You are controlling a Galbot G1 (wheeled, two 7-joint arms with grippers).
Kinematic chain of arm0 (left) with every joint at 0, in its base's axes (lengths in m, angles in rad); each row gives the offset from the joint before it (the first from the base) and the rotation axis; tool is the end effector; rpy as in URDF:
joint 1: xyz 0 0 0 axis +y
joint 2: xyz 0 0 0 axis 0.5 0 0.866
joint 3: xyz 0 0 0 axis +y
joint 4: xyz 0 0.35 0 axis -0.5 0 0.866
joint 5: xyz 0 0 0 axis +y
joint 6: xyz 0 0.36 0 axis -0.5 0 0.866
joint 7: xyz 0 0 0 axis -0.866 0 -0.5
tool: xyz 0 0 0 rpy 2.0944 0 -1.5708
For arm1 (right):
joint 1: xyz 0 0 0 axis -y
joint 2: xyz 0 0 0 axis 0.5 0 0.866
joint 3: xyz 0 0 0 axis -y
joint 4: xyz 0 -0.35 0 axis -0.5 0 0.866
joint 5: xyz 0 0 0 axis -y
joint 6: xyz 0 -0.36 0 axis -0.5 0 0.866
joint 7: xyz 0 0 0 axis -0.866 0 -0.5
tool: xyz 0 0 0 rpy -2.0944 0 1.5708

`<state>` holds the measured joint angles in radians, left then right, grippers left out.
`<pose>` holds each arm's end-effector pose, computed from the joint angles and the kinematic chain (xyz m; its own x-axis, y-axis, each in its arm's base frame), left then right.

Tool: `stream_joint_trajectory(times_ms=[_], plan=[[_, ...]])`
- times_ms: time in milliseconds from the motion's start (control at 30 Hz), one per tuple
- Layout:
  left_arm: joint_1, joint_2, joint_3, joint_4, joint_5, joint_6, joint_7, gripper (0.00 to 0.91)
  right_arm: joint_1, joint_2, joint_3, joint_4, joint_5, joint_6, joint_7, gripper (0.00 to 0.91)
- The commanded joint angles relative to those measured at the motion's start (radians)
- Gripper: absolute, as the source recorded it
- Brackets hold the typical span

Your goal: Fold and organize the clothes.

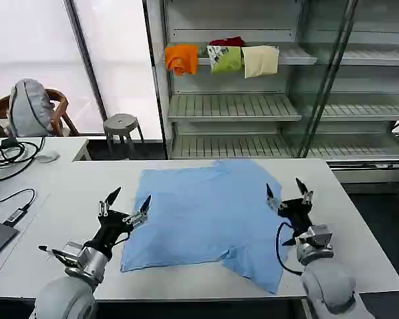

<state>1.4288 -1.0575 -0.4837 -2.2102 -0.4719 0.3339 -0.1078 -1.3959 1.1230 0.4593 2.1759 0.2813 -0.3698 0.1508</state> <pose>0.2219 0.0563 -0.2220 -0.9617 0.2203 0.1631 0.2248 0.9744 0.0092 0.2301 -0.0457 -0.2317 -0.9805 -0.1059 0.1654 -0.1303 0.9809 -0.1441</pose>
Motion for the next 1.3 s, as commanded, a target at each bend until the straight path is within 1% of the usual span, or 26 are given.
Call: stream_joint_trajectory(times_ms=[33,133,233,300,367,433,533,600,633,767,967,1300], plan=[[0.166,0.004,-0.001,-0.104,-0.122,0.168,-0.134,0.907,-0.31,-0.052,0.05,0.149,0.066,-0.098,0.019,0.907],[0.19,0.001,-0.006,-0.098,-0.157,0.17,-0.168,0.907,-0.362,-0.046,0.059,0.154,0.062,-0.085,0.003,0.907],[0.201,-0.002,0.0,-0.096,-0.211,0.237,-0.241,0.907,-0.392,-0.018,0.071,0.165,0.063,-0.073,0.0,0.907],[0.217,-0.004,-0.001,-0.099,-0.211,0.236,-0.256,0.907,-0.406,-0.008,0.075,0.175,0.062,-0.076,-0.001,0.907],[0.228,-0.003,-0.002,-0.1,-0.211,0.236,-0.275,0.907,-0.419,-0.005,0.08,0.18,0.064,-0.074,-0.014,0.907],[0.242,-0.001,-0.004,-0.103,-0.215,0.237,-0.298,0.907,-0.431,-0.004,0.083,0.177,0.072,-0.057,-0.012,0.907],[0.275,0.006,-0.018,-0.115,-0.224,0.23,-0.315,0.907,-0.437,-0.003,0.089,0.172,0.071,-0.074,-0.005,0.907],[0.302,0.01,-0.025,-0.125,-0.224,0.222,-0.318,0.907,-0.443,0.003,0.078,0.173,0.067,-0.078,-0.003,0.907],[0.305,0.01,-0.026,-0.128,-0.225,0.222,-0.32,0.907,-0.446,0.006,0.062,0.173,0.049,-0.076,-0.002,0.907],[0.299,0.006,-0.037,-0.125,-0.223,0.221,-0.326,0.907,-0.445,0.007,0.031,0.155,0.02,-0.075,0.009,0.907],[0.278,0.013,-0.043,-0.081,-0.194,0.218,-0.317,0.907,-0.458,0.001,0.025,0.164,0.023,-0.071,0.033,0.907],[0.291,0.008,-0.044,-0.079,-0.181,0.219,-0.286,0.907,-0.447,0.0,-0.01,0.156,0.03,-0.067,0.04,0.907]])
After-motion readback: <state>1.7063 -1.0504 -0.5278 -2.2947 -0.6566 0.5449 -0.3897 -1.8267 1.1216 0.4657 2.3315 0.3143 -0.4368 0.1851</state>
